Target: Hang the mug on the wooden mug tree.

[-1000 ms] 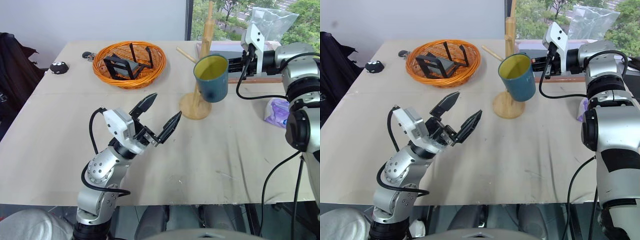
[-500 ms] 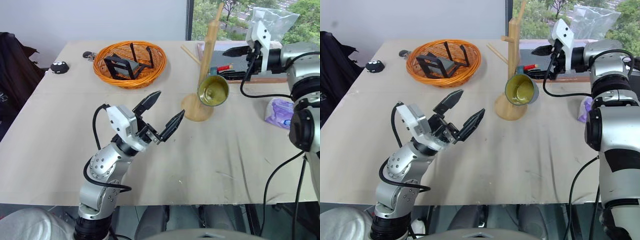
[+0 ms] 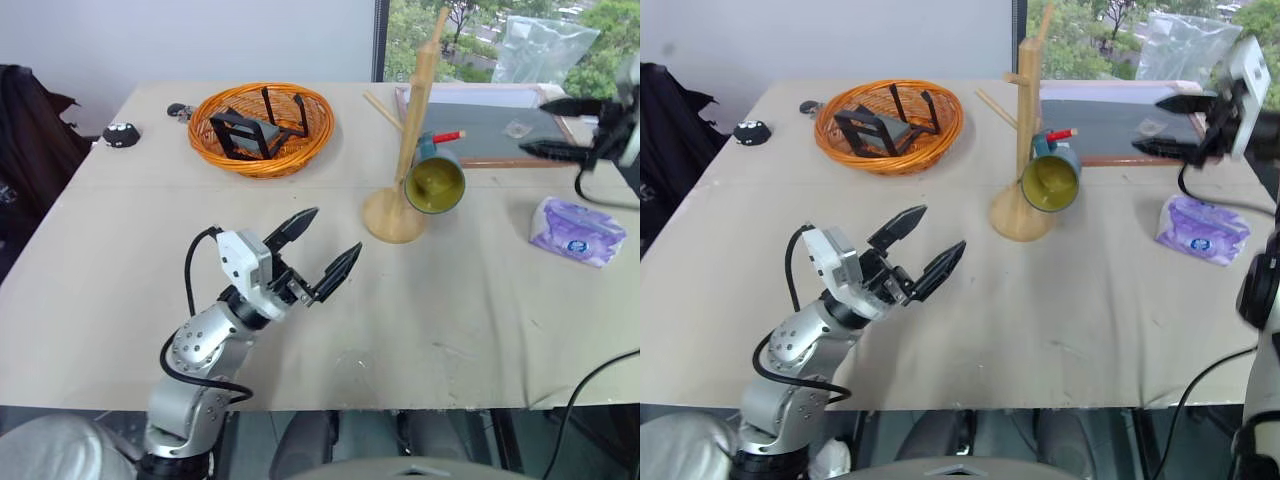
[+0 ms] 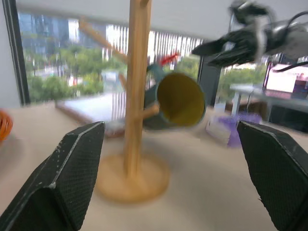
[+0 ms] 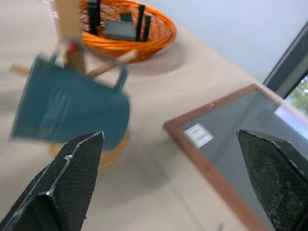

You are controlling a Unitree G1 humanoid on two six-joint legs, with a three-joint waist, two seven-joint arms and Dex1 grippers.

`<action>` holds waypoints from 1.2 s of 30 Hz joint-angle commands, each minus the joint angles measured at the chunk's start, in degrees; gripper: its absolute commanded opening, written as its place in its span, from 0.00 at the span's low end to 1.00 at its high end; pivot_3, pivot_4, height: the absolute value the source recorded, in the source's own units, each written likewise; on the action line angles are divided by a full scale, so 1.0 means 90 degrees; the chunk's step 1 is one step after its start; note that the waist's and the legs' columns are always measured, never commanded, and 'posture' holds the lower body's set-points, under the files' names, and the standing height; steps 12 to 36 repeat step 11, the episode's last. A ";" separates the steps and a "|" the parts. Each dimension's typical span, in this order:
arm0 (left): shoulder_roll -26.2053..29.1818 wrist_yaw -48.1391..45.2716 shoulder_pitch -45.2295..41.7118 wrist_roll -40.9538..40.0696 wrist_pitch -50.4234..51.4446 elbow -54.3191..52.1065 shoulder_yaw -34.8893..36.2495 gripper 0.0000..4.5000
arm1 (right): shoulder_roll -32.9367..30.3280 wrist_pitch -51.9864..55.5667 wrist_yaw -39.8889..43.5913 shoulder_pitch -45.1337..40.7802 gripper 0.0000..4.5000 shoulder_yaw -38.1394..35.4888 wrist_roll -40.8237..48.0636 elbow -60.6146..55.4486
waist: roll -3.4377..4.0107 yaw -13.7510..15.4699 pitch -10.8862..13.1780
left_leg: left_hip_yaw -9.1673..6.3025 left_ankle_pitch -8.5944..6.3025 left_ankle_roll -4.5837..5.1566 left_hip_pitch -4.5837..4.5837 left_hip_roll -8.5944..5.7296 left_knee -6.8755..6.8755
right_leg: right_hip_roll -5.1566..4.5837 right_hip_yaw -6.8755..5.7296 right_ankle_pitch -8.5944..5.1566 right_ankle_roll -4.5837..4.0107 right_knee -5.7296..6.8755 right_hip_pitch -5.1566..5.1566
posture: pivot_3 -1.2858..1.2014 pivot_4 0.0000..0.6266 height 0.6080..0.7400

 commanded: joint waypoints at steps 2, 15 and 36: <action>0.0475 0.0014 0.0598 0.0425 0.0286 -0.0191 0.0072 1.00 | 0.1023 0.0829 -0.1717 0.3398 0.99 -0.0919 0.0720 -0.4058 | 0.0021 0.0085 -0.0002 | 0.0000 -0.0015 0.0025 -0.0013 -0.0003 -0.0015 | -0.0002 0.0005 -0.0001 0.0001 0.0001 -0.0012 | 0.52 0.24 1.00; 0.0821 -0.0383 0.1061 0.0866 -0.0031 0.0404 0.0100 1.00 | 0.2700 0.0006 -0.3010 0.6983 0.99 -0.0771 0.0993 -0.6210 | 0.0026 0.0007 -0.0001 | 0.0032 -0.0019 0.0032 0.0050 -0.0010 0.0015 | 0.0006 0.0030 -0.0001 0.0005 -0.0003 0.0038 | 0.52 0.24 1.00; 0.0821 -0.0383 0.1061 0.0866 -0.0031 0.0404 0.0100 1.00 | 0.2700 0.0006 -0.3010 0.6983 0.99 -0.0771 0.0993 -0.6210 | 0.0026 0.0007 -0.0001 | 0.0032 -0.0019 0.0032 0.0050 -0.0010 0.0015 | 0.0006 0.0030 -0.0001 0.0005 -0.0003 0.0038 | 0.52 0.24 1.00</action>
